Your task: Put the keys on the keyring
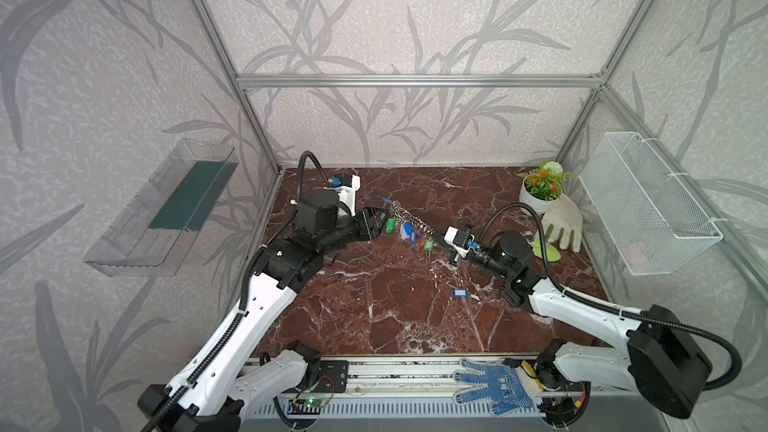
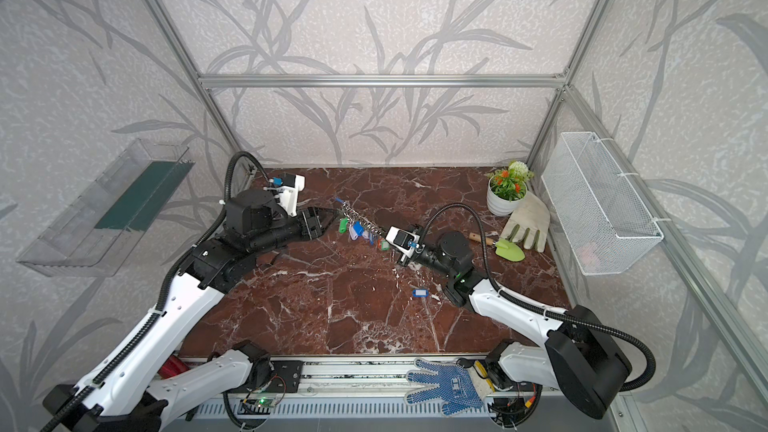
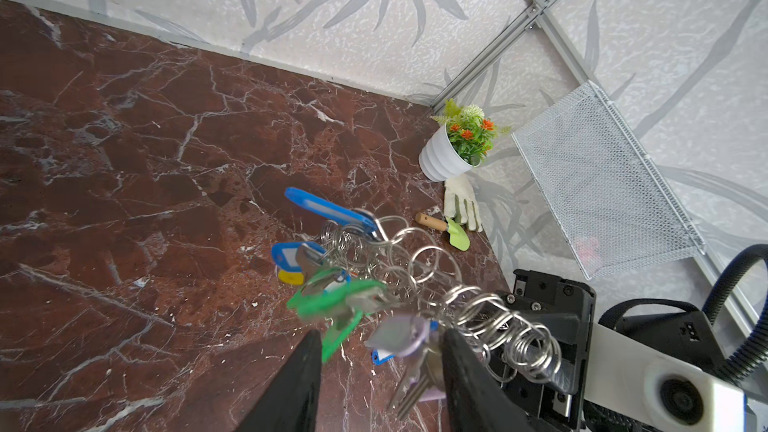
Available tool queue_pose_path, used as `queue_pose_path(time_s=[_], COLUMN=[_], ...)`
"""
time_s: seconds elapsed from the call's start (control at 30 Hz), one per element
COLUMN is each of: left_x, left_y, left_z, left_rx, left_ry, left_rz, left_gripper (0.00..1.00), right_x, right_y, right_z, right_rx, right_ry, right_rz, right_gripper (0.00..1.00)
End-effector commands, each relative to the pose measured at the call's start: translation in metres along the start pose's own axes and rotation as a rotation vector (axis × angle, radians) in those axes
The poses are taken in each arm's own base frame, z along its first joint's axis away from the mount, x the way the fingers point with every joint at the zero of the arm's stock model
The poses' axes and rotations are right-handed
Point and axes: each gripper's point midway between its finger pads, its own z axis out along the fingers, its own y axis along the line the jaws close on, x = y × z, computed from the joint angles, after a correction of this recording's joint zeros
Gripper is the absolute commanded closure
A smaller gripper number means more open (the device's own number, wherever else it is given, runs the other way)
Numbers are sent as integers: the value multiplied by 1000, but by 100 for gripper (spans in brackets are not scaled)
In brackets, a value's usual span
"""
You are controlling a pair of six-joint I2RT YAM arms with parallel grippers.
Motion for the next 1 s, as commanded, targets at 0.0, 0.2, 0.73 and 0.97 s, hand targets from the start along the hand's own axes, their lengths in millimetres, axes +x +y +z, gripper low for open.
queue_pose_path(time_s=[0.0,0.2,0.73,0.97], left_x=[3,14,34,25], left_y=[-34,-65,-78,-69], left_z=[-10,-21,-4,8], left_rx=[197,392,466,406], left_ry=[16,64,173,144], left_rz=[29,78,92,47], left_gripper=[52,52,70,72], right_x=[-47,-48,-42,-43], right_y=[-15,-12,-6,-5], right_z=[-6,-6,0,0], right_rx=[57,40,-9,-16], right_ry=[-148,-158,-144,-144], right_rz=[-104,-76,0,10], right_gripper=[100,100,100,100])
